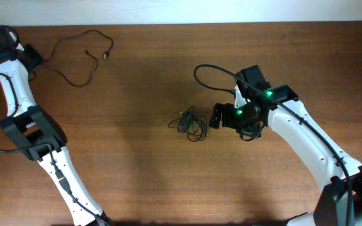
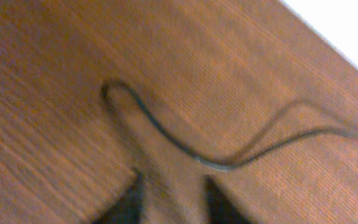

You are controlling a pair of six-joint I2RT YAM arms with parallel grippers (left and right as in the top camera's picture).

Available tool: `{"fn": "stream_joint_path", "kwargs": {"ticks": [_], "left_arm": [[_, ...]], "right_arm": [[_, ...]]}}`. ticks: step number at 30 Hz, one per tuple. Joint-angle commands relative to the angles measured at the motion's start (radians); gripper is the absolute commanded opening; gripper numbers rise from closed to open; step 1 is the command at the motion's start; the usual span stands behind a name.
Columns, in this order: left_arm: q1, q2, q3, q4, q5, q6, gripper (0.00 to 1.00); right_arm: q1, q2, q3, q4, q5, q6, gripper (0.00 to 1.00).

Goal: Untangle cables

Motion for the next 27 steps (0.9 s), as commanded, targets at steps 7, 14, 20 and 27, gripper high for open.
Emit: {"fn": "stream_joint_path", "kwargs": {"ticks": [7,14,20,27], "left_arm": [[0.008,-0.099,-0.004,0.22,-0.012,0.004,0.0],[0.021,-0.145,-0.015,0.28,-0.013,0.004,0.96],[0.034,-0.145,-0.098,0.211,-0.013,0.004,0.99],[0.032,-0.145,-0.105,0.112,-0.013,0.004,0.99]], "right_arm": [[-0.002,0.003,-0.007,-0.007,0.009,-0.003,0.99],[-0.002,0.003,-0.007,-0.011,0.009,-0.002,0.99],[-0.002,0.003,-0.007,-0.014,0.008,-0.002,0.99],[-0.002,0.003,-0.007,-0.035,0.009,-0.003,0.99]]}}
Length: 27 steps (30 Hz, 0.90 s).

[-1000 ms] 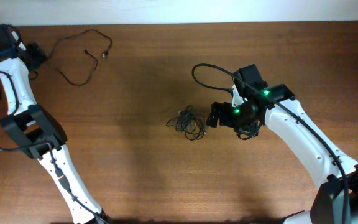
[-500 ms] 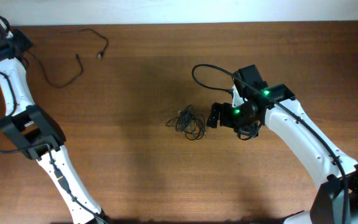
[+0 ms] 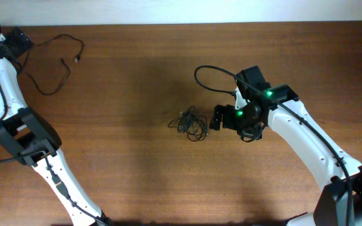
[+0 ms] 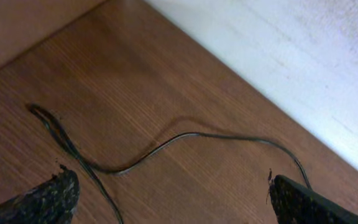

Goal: Untangle cables

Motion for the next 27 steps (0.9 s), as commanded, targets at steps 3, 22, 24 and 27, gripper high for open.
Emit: {"fn": "stream_joint_path", "kwargs": {"ticks": [3,22,24,27], "left_arm": [[0.004,-0.005,0.0,-0.074,-0.018,0.006,0.99],[-0.063,-0.004,0.0,-0.652,-0.253,-0.241,0.99],[-0.061,-0.004,0.0,-0.681,-0.253,-0.241,0.99],[-0.061,-0.003,-0.008,-0.681,-0.251,-0.241,0.99]], "right_arm": [[-0.002,0.003,-0.007,-0.003,0.009,-0.003,0.99],[-0.002,0.003,-0.007,0.014,0.009,-0.003,0.99],[-0.002,0.003,-0.007,0.019,0.01,-0.003,0.99],[-0.002,0.003,-0.007,0.026,0.01,-0.003,0.99]]}}
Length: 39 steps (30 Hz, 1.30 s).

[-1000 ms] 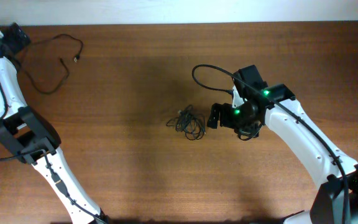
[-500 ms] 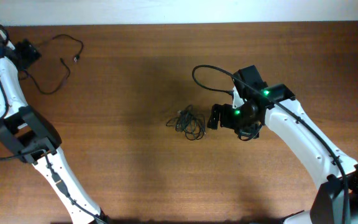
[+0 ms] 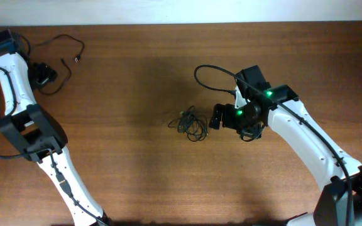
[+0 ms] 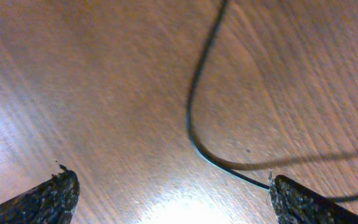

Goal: Untangle cables

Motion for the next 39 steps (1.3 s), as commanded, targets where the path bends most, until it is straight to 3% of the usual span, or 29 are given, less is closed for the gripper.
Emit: {"fn": "stream_joint_path", "kwargs": {"ticks": [1,6,7,11,13,16,20,21,26,30,34,35,39], "left_arm": [[0.004,-0.003,-0.013,0.007,-0.039,-0.034,0.96],[0.004,-0.003,-0.086,0.106,-0.035,-0.034,0.84],[0.004,-0.003,-0.122,0.137,-0.035,-0.034,0.76],[0.004,-0.003,-0.203,0.209,-0.035,-0.034,0.62],[0.006,-0.003,-0.243,0.246,-0.035,-0.034,0.48],[0.006,-0.003,-0.268,0.27,-0.035,-0.034,0.33],[0.006,-0.003,-0.28,0.307,0.011,-0.034,0.03],[0.006,-0.003,-0.28,0.32,0.034,-0.034,0.0],[0.006,-0.004,-0.28,0.438,0.313,-0.034,0.0],[0.006,-0.004,-0.28,0.638,0.608,-0.041,0.0],[0.006,-0.004,-0.279,0.724,0.642,-0.151,0.01],[0.006,-0.004,-0.279,0.727,0.629,-0.15,0.1],[0.007,-0.004,-0.279,0.721,0.575,-0.105,0.81]], "right_arm": [[-0.002,0.003,-0.006,0.003,0.009,-0.003,0.99],[-0.002,0.003,-0.006,0.003,0.009,-0.003,0.99],[-0.002,0.003,-0.006,0.003,0.009,-0.002,0.98],[-0.002,0.003,-0.006,0.003,0.009,-0.002,0.99],[-0.002,0.003,-0.006,0.002,0.009,-0.002,0.99],[-0.002,0.003,-0.006,0.002,0.009,-0.002,0.99],[-0.002,0.003,-0.006,0.002,0.009,-0.002,0.99],[-0.002,0.003,-0.006,0.002,0.009,-0.002,0.99],[-0.002,0.003,-0.006,-0.001,0.009,-0.002,0.99],[-0.002,0.003,-0.006,-0.008,0.009,-0.002,0.99],[-0.002,0.003,-0.006,-0.009,0.009,-0.002,0.99],[-0.002,0.003,-0.006,-0.009,0.009,-0.002,0.99],[-0.002,0.003,-0.006,-0.009,0.009,-0.002,0.99]]}}
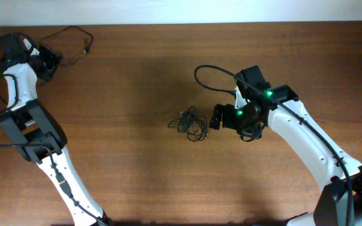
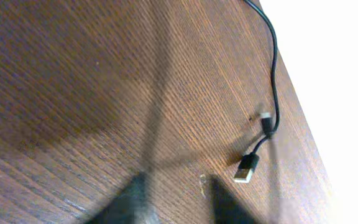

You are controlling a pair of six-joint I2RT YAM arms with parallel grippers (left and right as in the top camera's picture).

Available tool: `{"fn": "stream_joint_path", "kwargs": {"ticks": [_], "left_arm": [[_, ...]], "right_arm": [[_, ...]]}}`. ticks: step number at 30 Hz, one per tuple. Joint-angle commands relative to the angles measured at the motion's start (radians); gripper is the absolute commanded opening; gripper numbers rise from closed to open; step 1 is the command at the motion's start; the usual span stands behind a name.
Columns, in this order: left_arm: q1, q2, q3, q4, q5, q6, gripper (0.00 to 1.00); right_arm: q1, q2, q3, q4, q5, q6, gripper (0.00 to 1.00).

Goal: Untangle cables

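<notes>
A small black tangle of cable (image 1: 190,122) lies mid-table. My right gripper (image 1: 215,117) hovers just right of it, apart from it; its jaws are unreadable from above. A loose black cable (image 1: 68,29) runs along the far left corner. In the left wrist view it (image 2: 272,62) ends in a USB plug (image 2: 246,168) near the table edge. My left gripper (image 1: 49,61) is at that corner, its blurred fingers (image 2: 132,199) close together, with a blurred strand rising from between them.
The wooden table's back edge (image 1: 168,24) meets a white wall right behind the loose cable. The right arm's own wire loop (image 1: 205,68) arches above its wrist. The left arm's base link (image 1: 27,129) stands at the left edge.
My left gripper was open over the loose cable; its fingers now stand close together on a strand. The cable has shifted up against the back edge. Right arm and tangle are unchanged.
First my left gripper was shut with the loose cable spread left of centre at the back. Then it was open at the far corner, the cable lying nearer that corner, and stayed open. Now it is shut again and the cable lies along the back edge.
</notes>
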Motion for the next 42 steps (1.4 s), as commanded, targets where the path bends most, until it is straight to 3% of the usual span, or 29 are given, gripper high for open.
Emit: {"fn": "stream_joint_path", "kwargs": {"ticks": [1,3,8,13,17,22,25,27,30,32,37,42], "left_arm": [[0.005,0.013,-0.005,-0.006,-0.016,0.055,0.96],[0.008,0.013,-0.005,-0.031,-0.067,0.107,0.99],[0.032,0.013,-0.005,-0.097,-0.172,0.108,0.99],[0.051,0.006,-0.004,-0.124,-0.17,0.112,0.93],[0.058,-0.054,-0.004,-0.155,-0.169,0.123,1.0],[0.045,-0.218,-0.004,-0.22,-0.162,0.124,0.99],[0.014,-0.342,-0.004,-0.365,-0.024,0.124,0.99],[-0.021,-0.39,-0.004,-0.49,0.1,0.124,0.95],[-0.081,-0.399,-0.005,-0.657,0.138,0.151,0.87],[-0.16,-0.399,-0.023,-0.766,0.138,0.243,0.86],[-0.358,-0.399,-0.038,-0.86,0.118,0.433,0.9],[-0.573,-0.398,-0.041,-0.887,-0.006,0.459,0.92]], "right_arm": [[-0.002,0.003,-0.006,-0.002,0.009,-0.003,0.99],[-0.002,0.003,-0.006,-0.004,0.009,-0.003,0.99],[-0.002,0.003,-0.006,-0.004,0.009,-0.003,0.99],[-0.002,0.003,-0.006,0.005,0.009,-0.003,0.99],[-0.002,0.003,-0.006,0.001,0.009,-0.003,0.99],[-0.002,0.003,-0.006,0.002,0.009,-0.003,0.99],[-0.002,0.003,-0.006,0.002,0.008,-0.003,0.99],[-0.003,0.003,-0.006,-0.002,0.008,-0.003,0.99],[-0.01,-0.005,-0.001,-0.027,0.009,-0.004,1.0],[-0.037,-0.026,0.024,-0.088,0.009,-0.035,1.0],[-0.146,-0.107,0.116,-0.265,0.009,-0.102,1.0],[-0.236,-0.219,0.13,-0.361,0.011,-0.147,0.99]]}}
